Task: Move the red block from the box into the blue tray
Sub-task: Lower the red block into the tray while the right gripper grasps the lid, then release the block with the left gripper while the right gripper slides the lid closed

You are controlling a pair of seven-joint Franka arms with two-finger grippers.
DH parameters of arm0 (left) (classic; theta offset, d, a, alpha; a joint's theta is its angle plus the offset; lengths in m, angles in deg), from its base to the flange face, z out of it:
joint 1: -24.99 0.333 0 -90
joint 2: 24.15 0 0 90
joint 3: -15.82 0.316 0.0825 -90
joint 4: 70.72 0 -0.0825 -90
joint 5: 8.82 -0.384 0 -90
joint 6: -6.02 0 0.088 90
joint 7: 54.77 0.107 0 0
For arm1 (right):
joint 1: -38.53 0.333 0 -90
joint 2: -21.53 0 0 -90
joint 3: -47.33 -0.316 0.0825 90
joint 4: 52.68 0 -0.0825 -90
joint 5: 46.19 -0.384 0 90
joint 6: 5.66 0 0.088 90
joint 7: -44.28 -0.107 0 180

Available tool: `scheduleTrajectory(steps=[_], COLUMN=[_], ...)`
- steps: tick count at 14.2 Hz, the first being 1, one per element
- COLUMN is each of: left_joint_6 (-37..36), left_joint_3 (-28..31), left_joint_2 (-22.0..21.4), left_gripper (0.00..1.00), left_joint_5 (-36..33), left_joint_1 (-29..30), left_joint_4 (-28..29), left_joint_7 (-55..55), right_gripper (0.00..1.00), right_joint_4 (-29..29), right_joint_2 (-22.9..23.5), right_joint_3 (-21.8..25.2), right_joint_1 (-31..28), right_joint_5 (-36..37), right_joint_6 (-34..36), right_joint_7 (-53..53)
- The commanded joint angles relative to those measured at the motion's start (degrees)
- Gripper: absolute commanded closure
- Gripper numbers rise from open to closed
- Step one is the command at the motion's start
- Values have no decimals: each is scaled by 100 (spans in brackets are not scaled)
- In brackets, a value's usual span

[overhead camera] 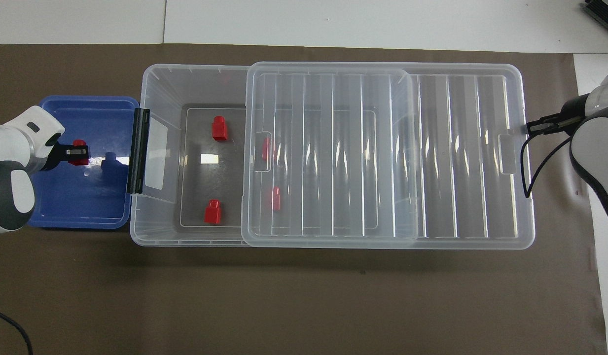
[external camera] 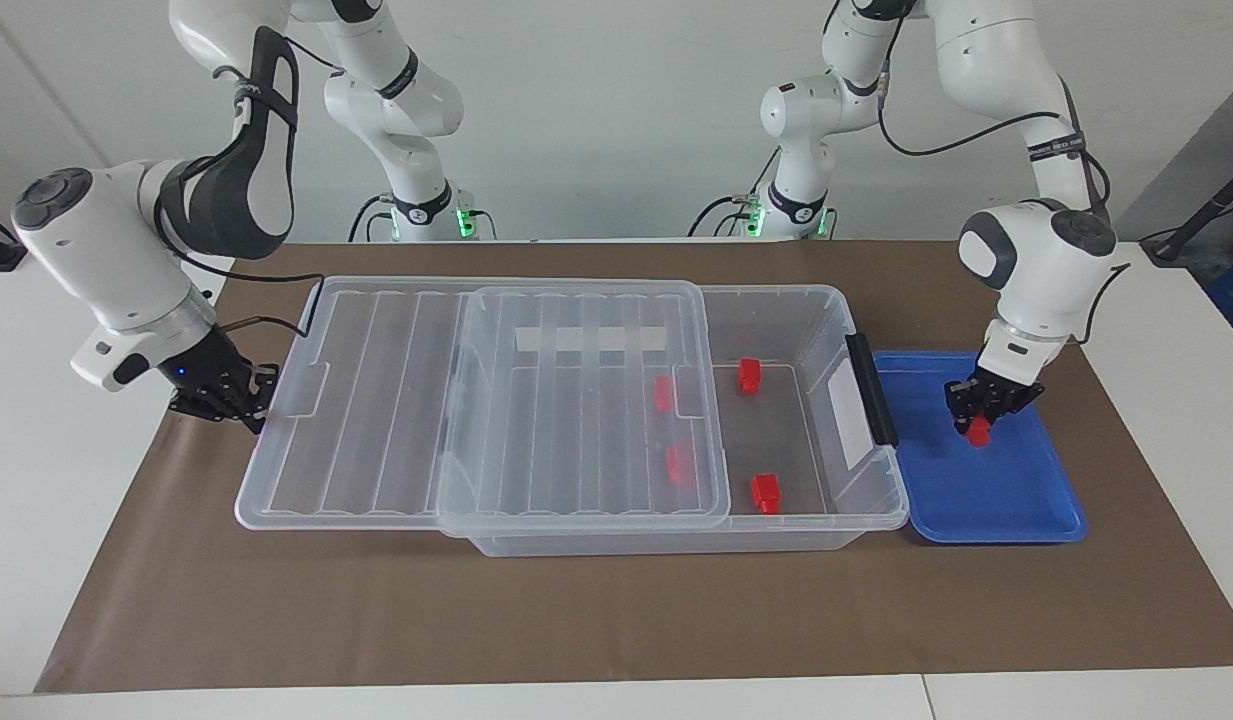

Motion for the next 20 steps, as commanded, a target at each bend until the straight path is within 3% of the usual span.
scheduleTrajectory(steps=[1,12,13,14,16,20], left_joint_6=[407,916,908,916,908,846], left_joint_3=[-17,-17,-17,-17,-17,-17], left_joint_2=[30,356,356,356,356,364], left_gripper=[100,100,86,83,43,19], left_joint_5=[97,88,88,88,88,88], left_joint_1=[40,163,163,146,119,75], left_joint_4=[260,313,313,313,313,243], left_joint_7=[0,114,114,106,88,70], right_gripper=[100,100,100,100,100,100], right_joint_4=[100,91,91,91,100,118], right_joint_2=[-24,-24,-24,-24,-15,-24], right_joint_3=[-43,-52,-43,-43,-43,-43], right_joint_1=[-3,559,646,699,822,963], right_joint_5=[-361,-407,-398,-407,-407,-407], right_joint_6=[-148,-148,-156,-217,-288,-297], right_joint_7=[112,-625,-748,-871,-1056,-1285])
